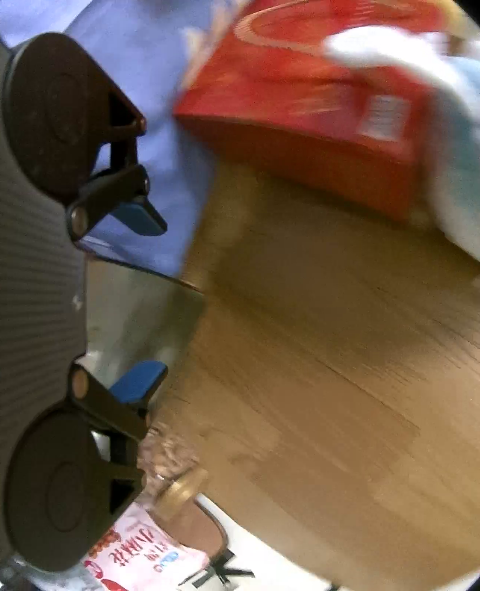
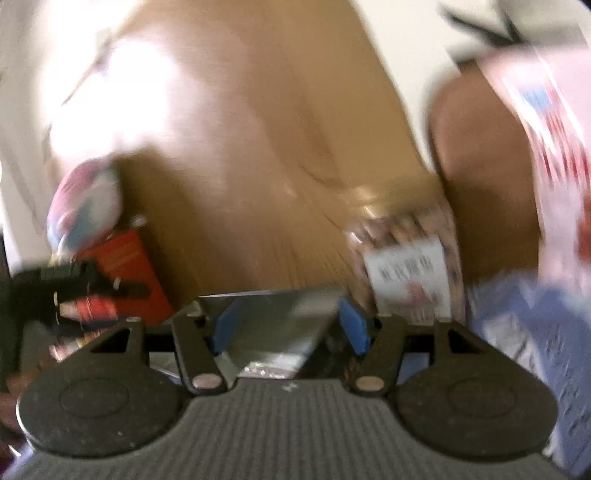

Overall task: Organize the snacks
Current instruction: 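Carry the clear bag into the black tin and open the left gripper, then grasp the pink UHA candy box with the left gripper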

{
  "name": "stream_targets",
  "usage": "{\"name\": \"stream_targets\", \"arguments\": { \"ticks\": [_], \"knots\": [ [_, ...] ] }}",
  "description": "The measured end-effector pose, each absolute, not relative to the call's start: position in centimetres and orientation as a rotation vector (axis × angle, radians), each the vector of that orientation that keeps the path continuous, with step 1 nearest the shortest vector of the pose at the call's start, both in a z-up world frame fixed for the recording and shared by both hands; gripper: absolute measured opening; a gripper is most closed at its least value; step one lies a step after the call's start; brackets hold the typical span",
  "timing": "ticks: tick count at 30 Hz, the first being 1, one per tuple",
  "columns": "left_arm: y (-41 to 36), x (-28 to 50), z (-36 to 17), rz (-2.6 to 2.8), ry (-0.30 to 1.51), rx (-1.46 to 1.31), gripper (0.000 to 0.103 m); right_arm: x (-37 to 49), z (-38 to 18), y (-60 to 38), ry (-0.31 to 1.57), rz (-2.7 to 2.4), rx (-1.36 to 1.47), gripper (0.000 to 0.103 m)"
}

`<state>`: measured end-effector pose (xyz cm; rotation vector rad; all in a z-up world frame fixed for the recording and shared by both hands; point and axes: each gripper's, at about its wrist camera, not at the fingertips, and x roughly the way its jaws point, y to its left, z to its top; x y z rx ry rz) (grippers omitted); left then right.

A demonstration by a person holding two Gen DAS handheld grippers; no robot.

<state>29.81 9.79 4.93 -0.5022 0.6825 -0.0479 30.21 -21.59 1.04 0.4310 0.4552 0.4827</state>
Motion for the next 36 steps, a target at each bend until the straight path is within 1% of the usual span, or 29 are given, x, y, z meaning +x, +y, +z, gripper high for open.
{"name": "stream_targets", "arguments": {
  "ticks": [1, 2, 3, 6, 10, 13, 15, 19, 22, 26, 30, 36],
  "knots": [
    [9.6, 30.3, 4.1, -0.060, 0.721, -0.517, 0.076, 30.7, 0.5, -21.8, 0.487, 0.499, 0.472, 0.063],
    [9.3, 30.6, 3.5, -0.073, 0.747, -0.527, 0.071, 31.0, 0.0, -21.8, 0.515, 0.512, 0.494, 0.063],
    [8.9, 30.4, 3.1, -0.073, 0.757, -0.519, 0.070, 31.2, -0.4, -21.6, 0.536, 0.511, 0.496, 0.066],
    [7.4, 29.3, 3.3, -0.052, 0.752, -0.421, 0.070, 30.7, -0.9, -21.1, 0.567, 0.500, 0.468, 0.069],
    [6.9, 26.7, 3.5, -0.053, 0.751, -0.371, 0.070, 29.8, -0.3, -20.5, 0.575, 0.491, 0.419, 0.070],
    [6.8, 26.1, 3.7, -0.062, 0.753, -0.345, 0.074, 28.6, -0.3, -20.4, 0.581, 0.511, 0.409, 0.070],
    [7.9, 25.1, 4.2, -0.072, 0.749, -0.410, 0.077, 28.2, 0.1, -21.3, 0.554, 0.495, 0.438, 0.068],
    [9.9, 20.1, 5.9, -0.090, 0.656, -0.441, 0.079, 24.2, 1.4, -23.5, 0.476, 0.458, 0.469, 0.070],
    [10.6, 15.9, 6.1, -0.097, 0.627, -0.402, 0.079, 20.8, 1.2, -23.0, 0.504, 0.541, 0.455, 0.069],
    [11.3, 11.2, 5.0, -0.105, 0.661, -0.412, 0.079, 15.5, 1.3, -18.8, 0.526, 0.748, 0.343, 0.069],
    [12.2, 6.9, 3.1, -0.092, 0.705, -0.431, 0.079, 10.5, 0.8, -13.5, 0.572, 0.953, 0.156, 0.068],
    [12.4, 4.7, 0.8, -0.093, 0.763, -0.444, 0.079, 7.2, -0.9, -8.3, 0.647, 1.057, -0.030, 0.066]
  ]
}}
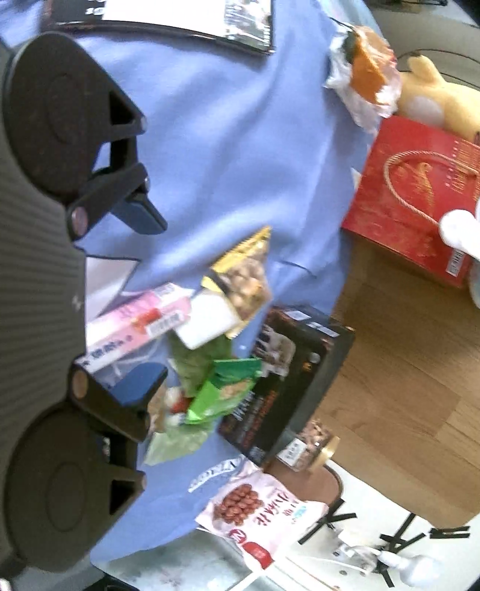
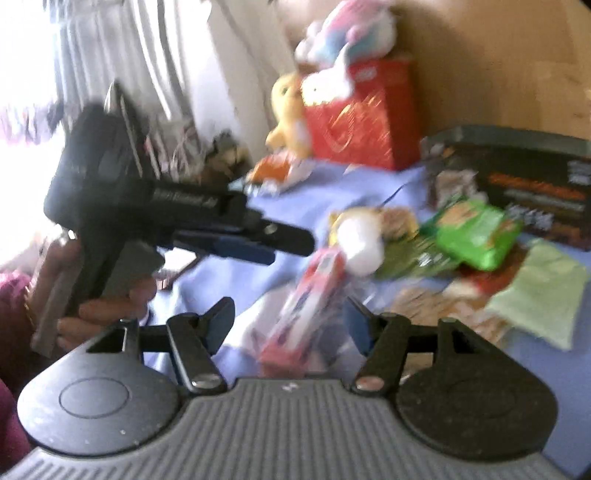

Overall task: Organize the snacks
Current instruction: 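Grasp the pink UHA candy box with the left gripper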

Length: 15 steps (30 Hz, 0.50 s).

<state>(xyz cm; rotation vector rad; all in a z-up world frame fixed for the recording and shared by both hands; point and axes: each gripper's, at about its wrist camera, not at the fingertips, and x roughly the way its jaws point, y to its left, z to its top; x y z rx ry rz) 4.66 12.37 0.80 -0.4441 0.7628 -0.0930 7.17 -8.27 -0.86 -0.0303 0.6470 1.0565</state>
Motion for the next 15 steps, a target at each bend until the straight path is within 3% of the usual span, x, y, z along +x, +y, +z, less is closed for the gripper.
{"name": "stream_targets", "arguments": {
  "ticks": [2, 4, 7, 15],
  "knots": [
    [12.1, 4.6, 0.6, -0.092, 0.772, -0.443, 0.079, 6.2, -1.5, -6.9, 0.655, 1.046, -0.140, 0.058],
    [11.9, 4.6, 0.8, -0.091, 0.770, -0.425, 0.079, 5.3, -1.6, -6.8, 0.603, 1.000, -0.261, 0.040],
    [12.0, 4.8, 1.0, -0.087, 0.764, -0.417, 0.079, 6.1, -1.1, -8.9, 0.591, 0.906, -0.249, 0.027],
    [11.1, 6.5, 1.0, -0.083, 0.752, -0.380, 0.085, 7.7, -0.7, -12.1, 0.580, 0.821, -0.108, 0.034]
  ]
}}
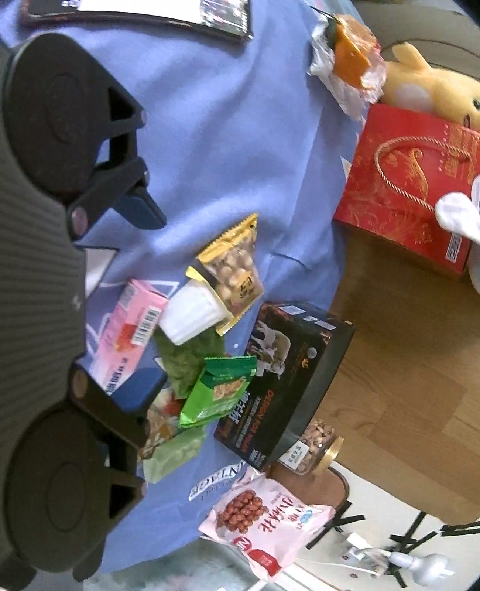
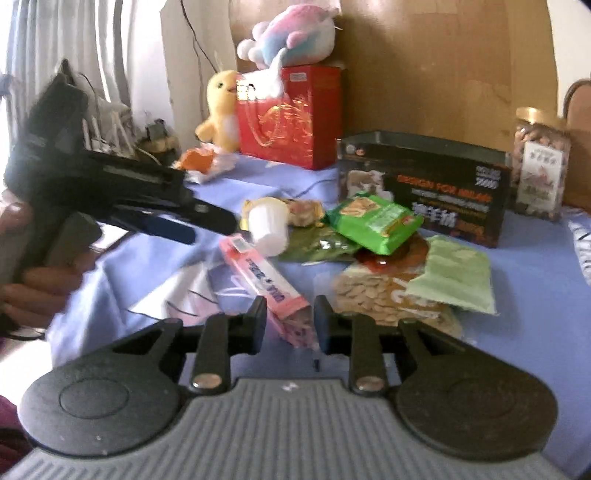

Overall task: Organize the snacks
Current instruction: 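Grasp the pink UHA candy box with the left gripper, then lower the pink box into the black tin and release it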

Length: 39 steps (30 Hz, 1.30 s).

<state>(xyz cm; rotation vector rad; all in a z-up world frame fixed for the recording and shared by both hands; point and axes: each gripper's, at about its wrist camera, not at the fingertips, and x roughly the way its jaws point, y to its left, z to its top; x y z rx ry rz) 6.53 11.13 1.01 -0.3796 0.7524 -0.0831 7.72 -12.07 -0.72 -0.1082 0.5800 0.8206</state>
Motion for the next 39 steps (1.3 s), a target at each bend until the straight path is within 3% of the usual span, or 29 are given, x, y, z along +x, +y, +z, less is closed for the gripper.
{"name": "stream_targets", "arguments": {
  "ticks": [4, 6, 12, 17, 18, 19, 23, 27, 33, 39],
  "knots": [
    [10.0, 7.6, 0.1, -0.105, 0.788, -0.344, 0.075, 8.2, -1.5, -10.8, 0.568, 0.812, -0.138, 0.042],
    [9.0, 7.3, 0.1, -0.108, 0.764, -0.277, 0.062, 8.0, -1.5, -11.5, 0.570, 0.815, -0.127, 0.042],
    [9.9, 6.6, 0.3, -0.133, 0.772, -0.308, 0.054, 7.1, -1.2, -11.4, 0.525, 0.811, -0.214, 0.040],
    [9.5, 6.5, 0.4, -0.138, 0.770, -0.270, 0.061, 7.9, -2.0, -11.3, 0.578, 0.853, -0.194, 0.039],
    [9.4, 6.7, 0.3, -0.130, 0.772, -0.265, 0.062, 7.8, -2.0, -11.0, 0.570, 0.851, -0.201, 0.035],
    [9.3, 6.6, 0.4, -0.126, 0.769, -0.260, 0.061, 7.7, -1.9, -10.9, 0.563, 0.851, -0.213, 0.030],
    [10.0, 5.8, 2.1, -0.135, 0.758, -0.298, 0.052, 8.1, -1.1, -12.1, 0.570, 0.867, -0.120, 0.029],
    [9.6, 5.7, 5.8, -0.137, 0.640, -0.267, 0.052, 8.8, 1.6, -13.1, 0.473, 0.880, -0.047, 0.030],
    [8.5, 12.9, 9.2, -0.155, 0.510, -0.270, 0.052, 13.3, 4.8, -13.2, 0.293, 0.785, -0.126, 0.030],
    [6.5, 22.2, 8.6, -0.168, 0.543, -0.292, 0.054, 20.4, 5.1, -14.2, 0.316, 0.685, -0.114, 0.030]
  ]
}}
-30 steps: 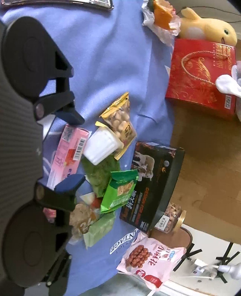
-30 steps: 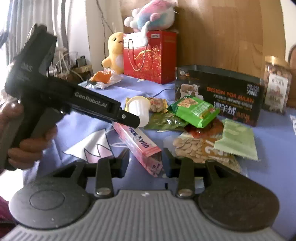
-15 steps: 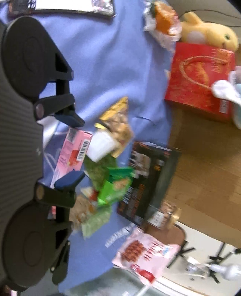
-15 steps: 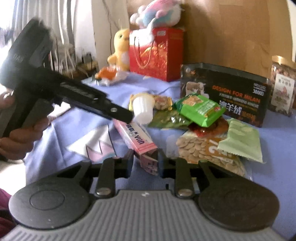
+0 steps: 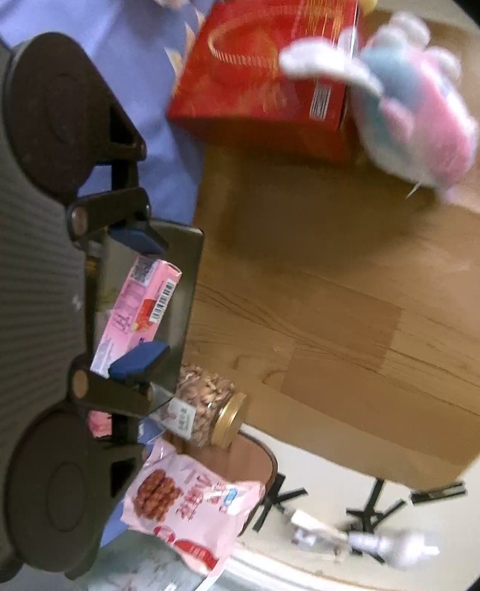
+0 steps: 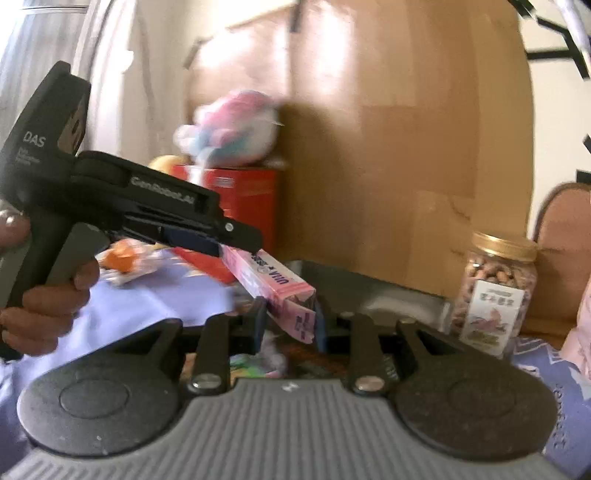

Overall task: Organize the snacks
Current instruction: 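Lower the pink box into the black tin and release it, then grasp the green snack packet with the left gripper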

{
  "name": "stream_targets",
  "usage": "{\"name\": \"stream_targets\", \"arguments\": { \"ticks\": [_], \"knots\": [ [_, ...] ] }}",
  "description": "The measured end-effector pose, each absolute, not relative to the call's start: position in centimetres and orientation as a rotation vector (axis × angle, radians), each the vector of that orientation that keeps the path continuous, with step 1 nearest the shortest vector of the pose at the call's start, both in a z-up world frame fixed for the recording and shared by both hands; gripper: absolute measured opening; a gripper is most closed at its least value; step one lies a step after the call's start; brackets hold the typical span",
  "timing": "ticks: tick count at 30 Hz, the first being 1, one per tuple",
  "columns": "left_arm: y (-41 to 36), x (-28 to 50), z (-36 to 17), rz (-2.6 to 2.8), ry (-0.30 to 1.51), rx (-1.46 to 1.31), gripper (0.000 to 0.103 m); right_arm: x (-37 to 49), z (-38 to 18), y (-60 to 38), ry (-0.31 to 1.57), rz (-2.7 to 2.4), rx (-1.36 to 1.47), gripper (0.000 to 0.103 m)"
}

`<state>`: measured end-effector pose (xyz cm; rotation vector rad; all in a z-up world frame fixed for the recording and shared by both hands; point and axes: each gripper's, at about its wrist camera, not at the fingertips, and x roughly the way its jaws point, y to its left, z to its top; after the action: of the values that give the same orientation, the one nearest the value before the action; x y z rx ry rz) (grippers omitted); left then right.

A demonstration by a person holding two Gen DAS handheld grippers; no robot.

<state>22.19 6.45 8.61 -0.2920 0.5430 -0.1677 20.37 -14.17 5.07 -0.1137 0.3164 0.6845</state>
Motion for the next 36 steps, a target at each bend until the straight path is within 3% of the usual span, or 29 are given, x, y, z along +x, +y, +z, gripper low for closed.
{"name": "stream_targets", "arguments": {
  "ticks": [5, 8, 10, 17, 25, 30, 32, 36],
  "knots": [
    [5.7, 26.7, 6.4, -0.136, 0.625, -0.296, 0.052, 23.5, 3.7, -13.7, 0.353, 0.649, -0.115, 0.031],
    [5.0, 27.0, 5.4, -0.132, 0.646, -0.266, 0.058, 23.6, 3.2, -13.4, 0.338, 0.649, -0.103, 0.035],
    [4.8, 26.3, 5.4, -0.125, 0.629, -0.237, 0.064, 23.3, 3.0, -13.6, 0.333, 0.652, -0.097, 0.043],
    [7.0, 20.6, 6.9, -0.155, 0.568, -0.261, 0.067, 20.7, 3.3, -16.7, 0.376, 0.684, 0.007, 0.046],
    [6.0, 18.4, 2.8, -0.201, 0.766, -0.288, 0.068, 19.0, -0.4, -14.9, 0.587, 0.764, -0.021, 0.071],
    [5.0, 18.0, 1.4, -0.189, 0.801, -0.283, 0.067, 19.1, -1.1, -13.5, 0.580, 0.782, -0.071, 0.071],
    [4.6, 17.9, 1.1, -0.198, 0.805, -0.278, 0.059, 19.4, -1.2, -13.3, 0.599, 0.811, -0.054, 0.070],
    [3.7, 17.0, 1.7, -0.210, 0.782, -0.261, 0.038, 19.0, -1.0, -13.7, 0.570, 0.818, -0.020, 0.044]
  ]
}}
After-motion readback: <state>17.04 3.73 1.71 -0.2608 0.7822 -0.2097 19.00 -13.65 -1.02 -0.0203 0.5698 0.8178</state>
